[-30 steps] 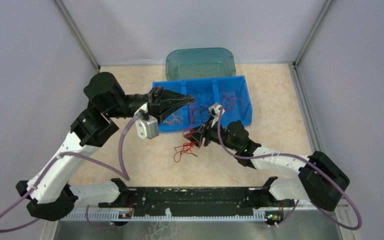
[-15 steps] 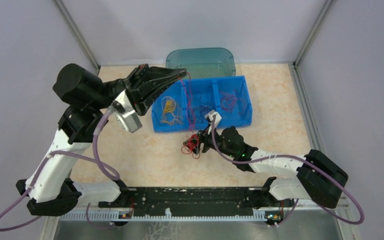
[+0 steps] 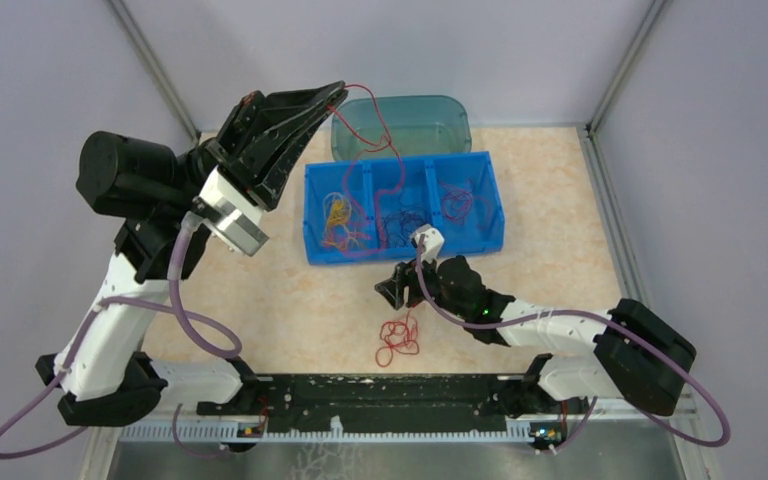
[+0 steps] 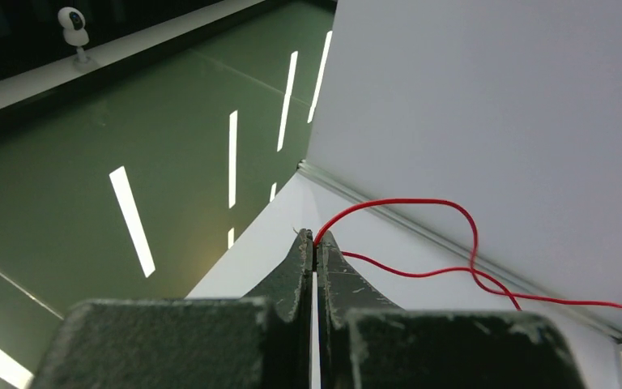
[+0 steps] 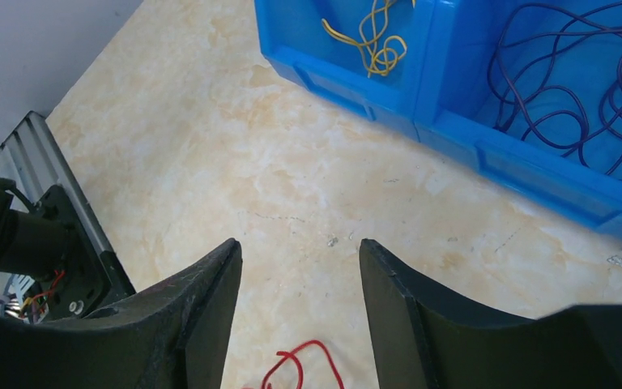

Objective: Untangle the cables

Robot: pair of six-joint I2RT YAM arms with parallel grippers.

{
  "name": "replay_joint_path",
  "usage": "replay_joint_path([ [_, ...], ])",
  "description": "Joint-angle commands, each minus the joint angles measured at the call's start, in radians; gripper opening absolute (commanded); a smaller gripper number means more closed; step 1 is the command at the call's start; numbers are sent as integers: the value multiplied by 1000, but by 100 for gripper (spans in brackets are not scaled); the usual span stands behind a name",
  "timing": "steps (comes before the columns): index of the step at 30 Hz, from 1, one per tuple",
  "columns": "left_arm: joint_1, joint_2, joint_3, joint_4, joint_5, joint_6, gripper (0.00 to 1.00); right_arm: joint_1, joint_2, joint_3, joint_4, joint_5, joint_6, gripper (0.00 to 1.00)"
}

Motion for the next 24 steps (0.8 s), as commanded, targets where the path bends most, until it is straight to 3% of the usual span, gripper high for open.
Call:
replay_joint_path([
  [1,-7,17,42,90,-38,41,0,10,-29,-15,28,27,-11,54],
  [7,-7,48,91,129,-60,82,0,10,-51,-51,31,47,-5,52],
  [11,-7,64,112,55,-58,92,0,10,-99,-19,-29,106,-9,58],
  [18,-7,51,-38,2,-91,91,0,-61,-276,107,-221,261,-89,68],
  [24,-7,91,-165,33,-169,27,0,-208,-363,218,-493,558,-34,63],
])
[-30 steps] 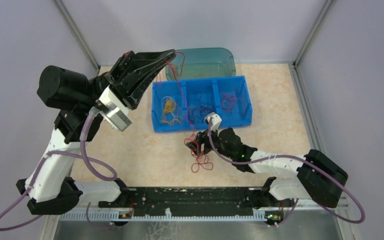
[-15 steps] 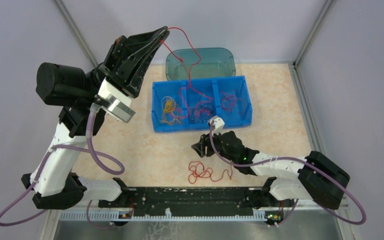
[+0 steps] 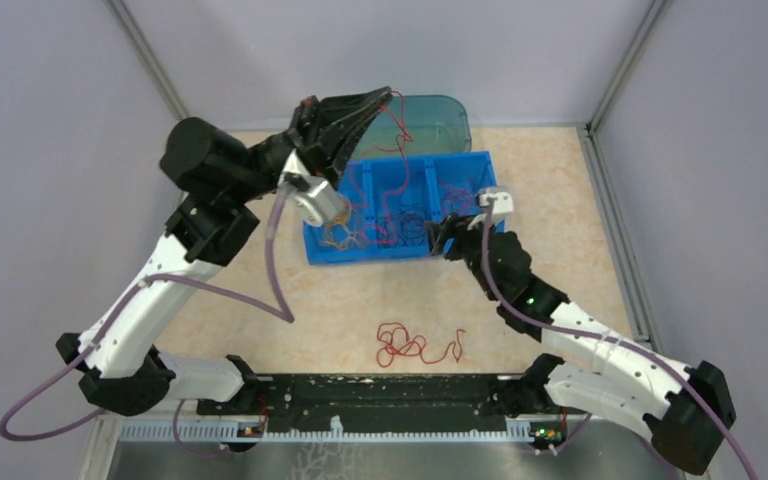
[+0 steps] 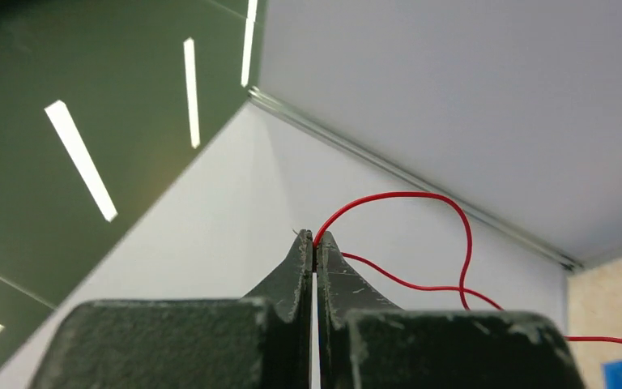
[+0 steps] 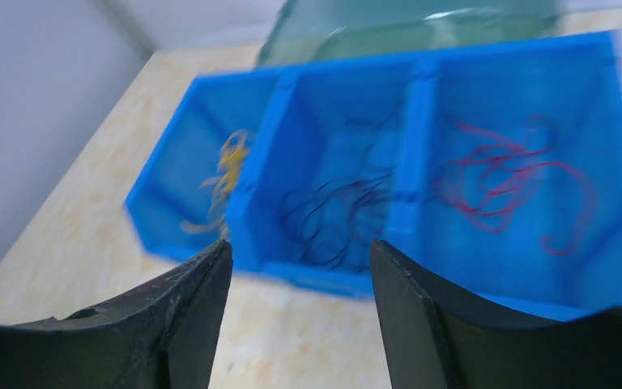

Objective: Untangle the cables

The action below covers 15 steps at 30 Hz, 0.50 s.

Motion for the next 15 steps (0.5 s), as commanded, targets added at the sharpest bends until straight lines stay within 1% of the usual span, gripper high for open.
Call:
replay_joint_path([
  [1,-7,42,-88,32,-71,-58,0,-103,-47,82,-208,270,43,61],
  [3,-7,70,-123,74,-65,-84,0,-162,-49,80,-268,308,91,59],
  [6,-7,129,-140,124,-64,-131,0,-220,-57,60,-321,341,160,58],
  [9,-7,193,-142,173,-57,-152,0,-269,-96,7,-320,377,174,58],
  [15,4,360,-72,229,-51,-187,0,-404,-195,-45,-371,386,230,57],
])
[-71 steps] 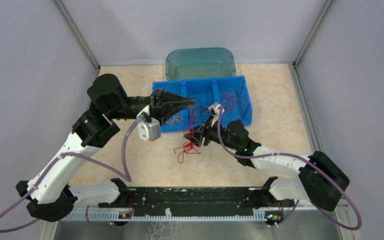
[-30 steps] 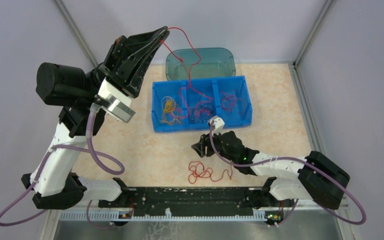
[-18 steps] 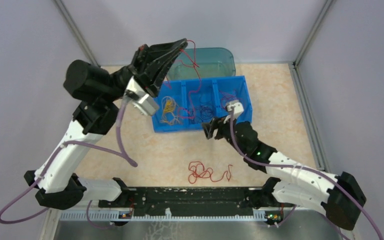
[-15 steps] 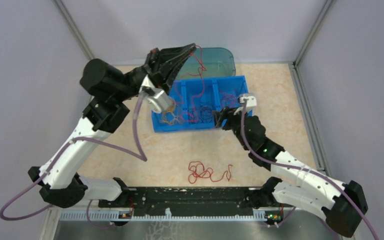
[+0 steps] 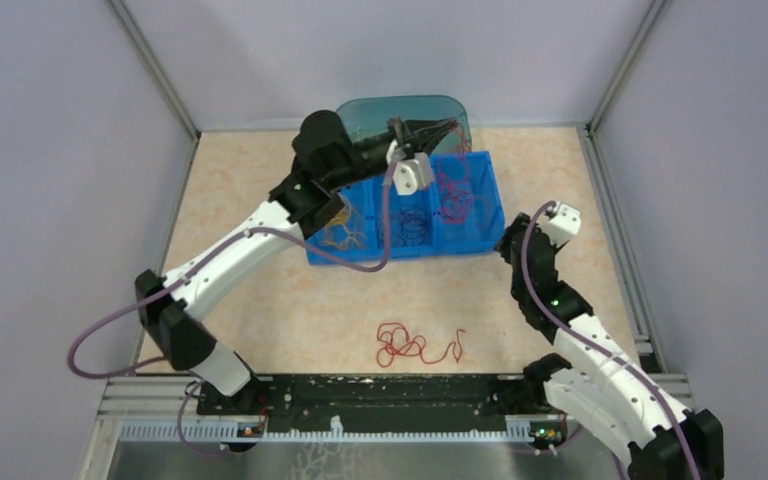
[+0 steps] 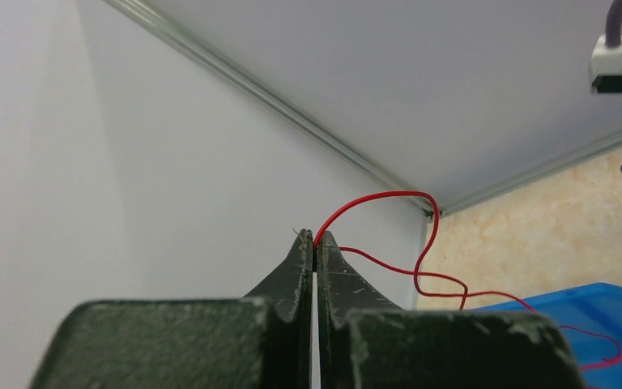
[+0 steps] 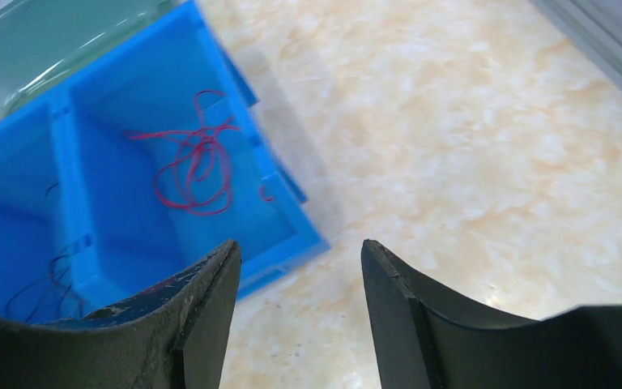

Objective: Untangle the cables

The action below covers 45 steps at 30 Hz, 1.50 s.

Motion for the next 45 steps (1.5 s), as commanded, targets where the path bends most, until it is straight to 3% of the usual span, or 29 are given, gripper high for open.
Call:
replay_joint_path([
  [1,6,113,77,90,-5,-61,0,-73,-84,-6,-29,48,51,57],
  [8,22,290,149,161,-31,-126,0,-103,-98,17,-29,25,63,57],
  [18,49,403,217,220,-38,-170,0,-106,-123,27,-28,6,51,57],
  [33,76,492,194,210,-52,-139,0,-106,-118,33,-22,-14,61,56],
  [45,77,480,283,260,3,-95,0,-106,-111,41,-14,-31,68,56],
])
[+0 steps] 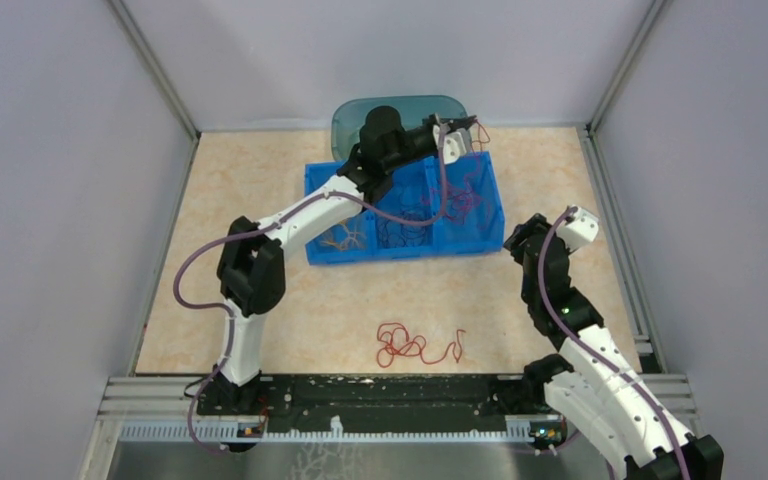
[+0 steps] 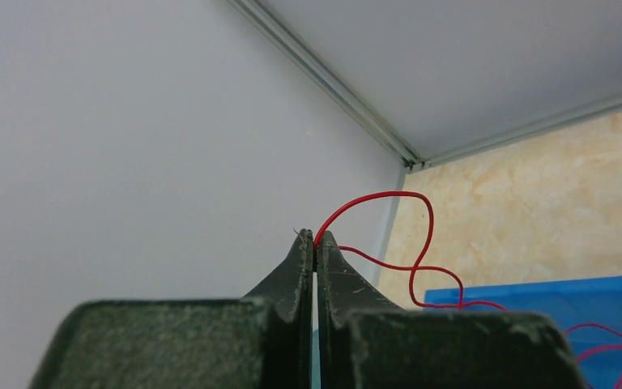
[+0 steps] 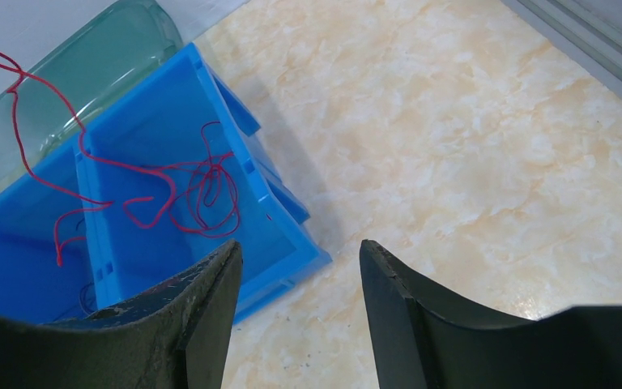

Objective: Untangle the cables

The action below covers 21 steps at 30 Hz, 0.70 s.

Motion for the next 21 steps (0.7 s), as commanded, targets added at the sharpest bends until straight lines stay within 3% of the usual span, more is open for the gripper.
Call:
replay_joint_path([
  [1,2,-35,61,95,45,38,0,-11,-1,55,32,-11,11,56],
  [21,-1,-18,9,73,37,58,0,-10,4,67,31,-10,15,56],
])
